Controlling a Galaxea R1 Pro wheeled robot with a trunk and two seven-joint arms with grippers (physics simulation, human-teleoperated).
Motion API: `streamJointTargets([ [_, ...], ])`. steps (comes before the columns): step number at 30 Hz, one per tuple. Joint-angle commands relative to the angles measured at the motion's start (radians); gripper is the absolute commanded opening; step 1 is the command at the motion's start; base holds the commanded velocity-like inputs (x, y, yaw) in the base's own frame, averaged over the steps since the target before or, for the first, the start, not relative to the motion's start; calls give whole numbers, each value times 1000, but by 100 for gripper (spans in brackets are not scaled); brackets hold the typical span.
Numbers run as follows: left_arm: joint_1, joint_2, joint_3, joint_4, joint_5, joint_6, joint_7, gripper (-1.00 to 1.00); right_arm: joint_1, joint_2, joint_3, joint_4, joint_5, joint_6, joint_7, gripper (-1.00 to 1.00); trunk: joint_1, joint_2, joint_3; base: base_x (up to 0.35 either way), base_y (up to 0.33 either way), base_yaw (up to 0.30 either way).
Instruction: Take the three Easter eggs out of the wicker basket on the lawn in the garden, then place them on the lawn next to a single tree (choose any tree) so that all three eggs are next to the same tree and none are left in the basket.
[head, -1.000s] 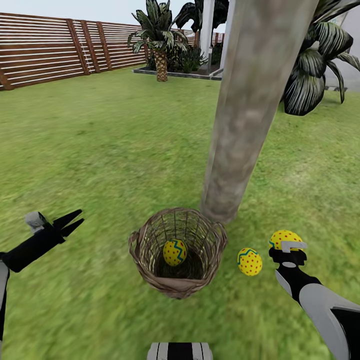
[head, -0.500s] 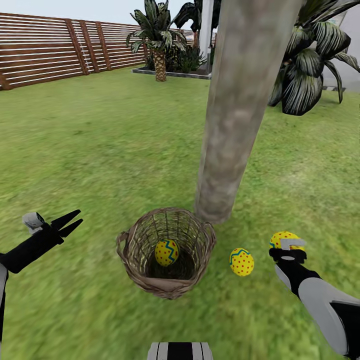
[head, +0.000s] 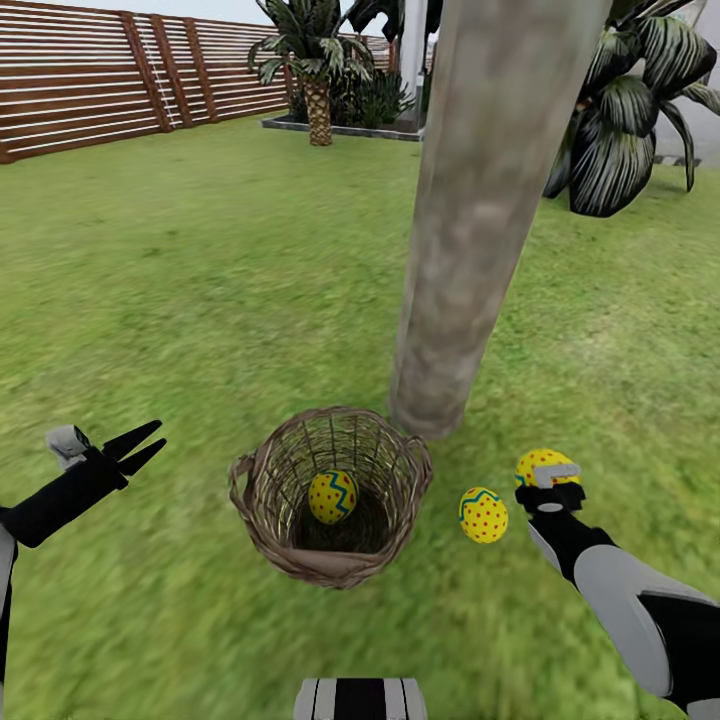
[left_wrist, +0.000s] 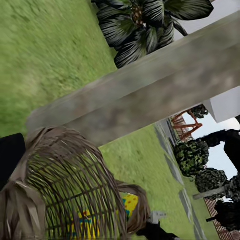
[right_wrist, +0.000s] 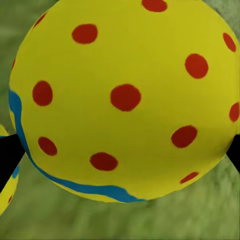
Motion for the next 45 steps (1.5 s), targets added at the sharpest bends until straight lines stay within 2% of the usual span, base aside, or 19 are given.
streamJointTargets([
  [1, -1, 0, 1, 0, -1, 4, -4, 100, -1, 0, -8, 0, 8, -3, -1, -100, 0, -1, -5, 0, 0, 0],
  [12, -1, 0, 1, 0, -1, 4, -4, 100, -1, -5, -15, -1, -5, 8, -6, -100, 5, -3, -47, 0, 0, 0],
  [35, -1, 0, 1, 0, -1, 4, -4, 100, -4, -4, -16, -4, -6, 6, -6, -100, 16, -8, -136, 0, 0, 0],
  [45, -1, 0, 1, 2, -2, 4, -3, 100, -7, -3, -17, -4, -6, 6, -6, -100, 16, -8, -136, 92, 0, 0],
])
